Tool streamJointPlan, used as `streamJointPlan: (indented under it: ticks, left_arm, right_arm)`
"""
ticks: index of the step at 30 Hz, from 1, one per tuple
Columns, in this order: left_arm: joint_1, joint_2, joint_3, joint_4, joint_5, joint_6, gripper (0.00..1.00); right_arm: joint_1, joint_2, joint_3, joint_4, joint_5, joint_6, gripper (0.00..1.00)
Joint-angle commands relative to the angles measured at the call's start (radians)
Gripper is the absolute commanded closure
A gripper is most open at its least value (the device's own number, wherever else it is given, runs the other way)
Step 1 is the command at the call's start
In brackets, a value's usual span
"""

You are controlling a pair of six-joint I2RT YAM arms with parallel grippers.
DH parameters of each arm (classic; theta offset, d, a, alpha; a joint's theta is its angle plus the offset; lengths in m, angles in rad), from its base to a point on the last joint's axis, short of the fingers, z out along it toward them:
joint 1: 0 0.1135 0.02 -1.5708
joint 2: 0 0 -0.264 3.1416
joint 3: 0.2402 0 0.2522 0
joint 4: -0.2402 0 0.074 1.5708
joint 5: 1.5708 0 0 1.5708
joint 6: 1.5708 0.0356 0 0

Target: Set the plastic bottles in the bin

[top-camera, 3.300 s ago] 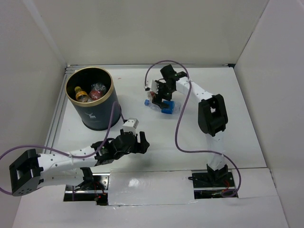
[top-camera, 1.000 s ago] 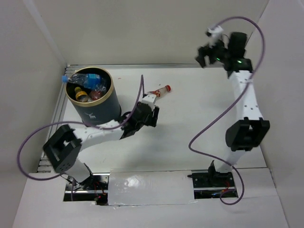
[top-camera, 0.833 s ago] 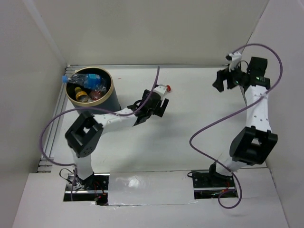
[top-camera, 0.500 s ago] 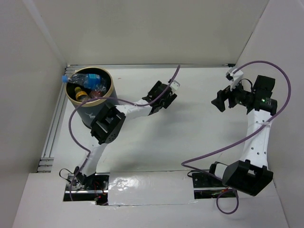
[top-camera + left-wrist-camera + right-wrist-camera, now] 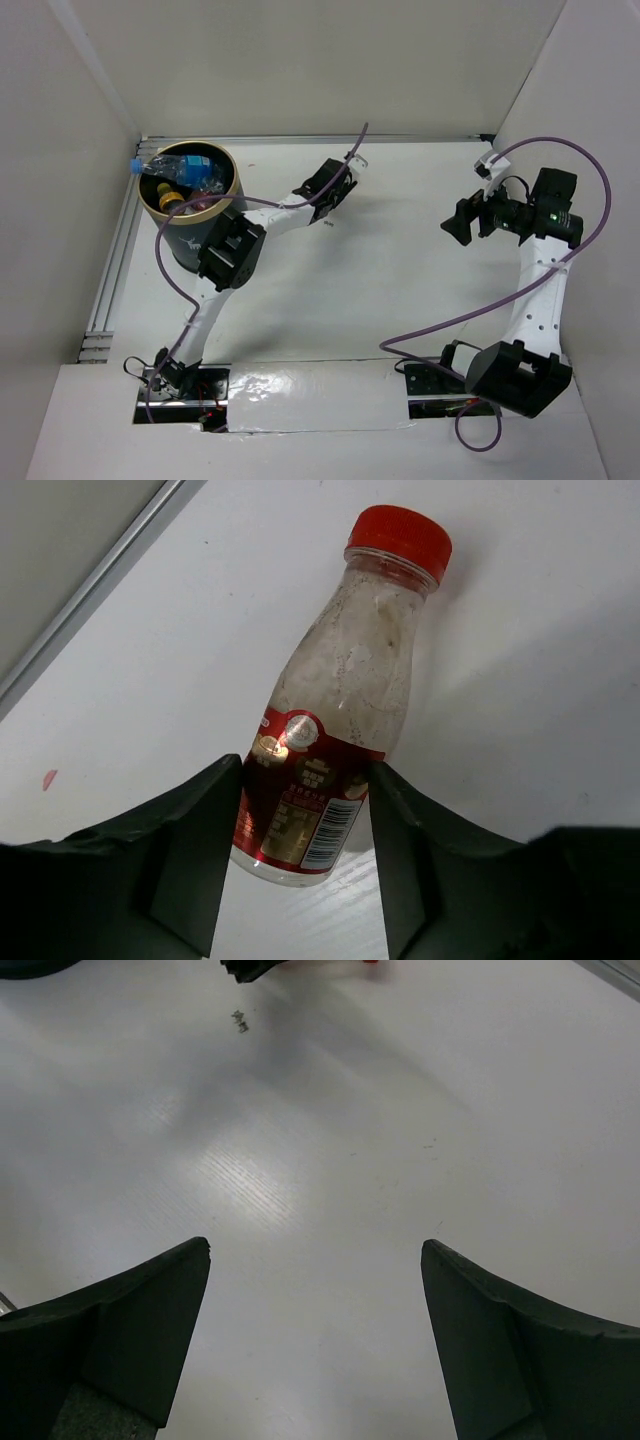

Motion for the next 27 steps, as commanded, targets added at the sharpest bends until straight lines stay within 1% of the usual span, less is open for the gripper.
streamJointPlan:
  ticks: [1,2,3,4,6,7,8,10,13,14,15,16,21,25,27]
  left_arm:
    - [0.015,0.022,-0.041,-0.143,0.112,-0.074,0.38]
    - [0.015,0.022,-0.053,-0.169,0.122,-0.089,0.4]
    - [0.024,0.022,-0.039,-0.195,0.136,-0.098,0.47]
    - [0.024,0.022,-0.027,-0.209,0.156,-0.098,0.47]
    - [0.035,0.022,-0.027,-0.228,0.168,-0.109,0.51]
    - [0.035,0.022,-0.012,-0.245,0.168,-0.109,0.56]
    - [0.035,0.033,-0.011,-0.264,0.199,-0.109,0.58]
    - [0.035,0.033,0.001,-0.307,0.213,-0.109,0.58]
    - [0.035,0.044,0.01,-0.328,0.222,-0.121,0.4]
    - [0.035,0.044,0.01,-0.337,0.21,-0.132,0.36]
    - [0.035,0.053,0.01,-0.338,0.21,-0.144,0.28]
    - [0.035,0.053,0.01,-0.347,0.198,-0.144,0.26]
    - [0.035,0.027,-0.004,-0.347,0.15,-0.178,0.23]
    - [0.035,-0.005,-0.016,-0.301,0.099,-0.19,0.2]
    - [0.035,-0.006,0.015,-0.301,0.078,-0.19,0.19]
  right_arm:
    - [-0.007,-0.036,-0.031,-0.016,-0.053,0.015,0.07]
    - [-0.007,-0.036,-0.031,-0.005,-0.053,0.024,0.07]
    - [-0.007,-0.036,-0.043,-0.005,-0.068,0.033,0.07]
    - [-0.007,-0.036,-0.043,0.006,-0.082,0.033,0.07]
    - [-0.007,-0.045,-0.052,0.006,-0.091,0.047,0.07]
    - [-0.007,-0.045,-0.052,0.006,-0.091,0.047,0.07]
    - [-0.007,-0.045,-0.052,0.006,-0.091,0.056,0.07]
    - [-0.007,-0.055,-0.052,0.006,-0.102,0.056,0.07]
    - [-0.007,-0.065,-0.052,0.006,-0.102,0.056,0.07]
    - [-0.007,-0.075,-0.052,0.006,-0.111,0.056,0.07]
    - [-0.007,-0.075,-0.061,0.006,-0.111,0.056,0.07]
    - [-0.007,-0.075,-0.061,0.006,-0.111,0.056,0.07]
    - [-0.007,-0.084,-0.061,0.006,-0.111,0.065,0.07]
    - [-0.007,-0.093,-0.061,-0.005,-0.111,0.056,0.07]
    - [-0.007,-0.102,-0.061,-0.014,-0.12,0.056,0.07]
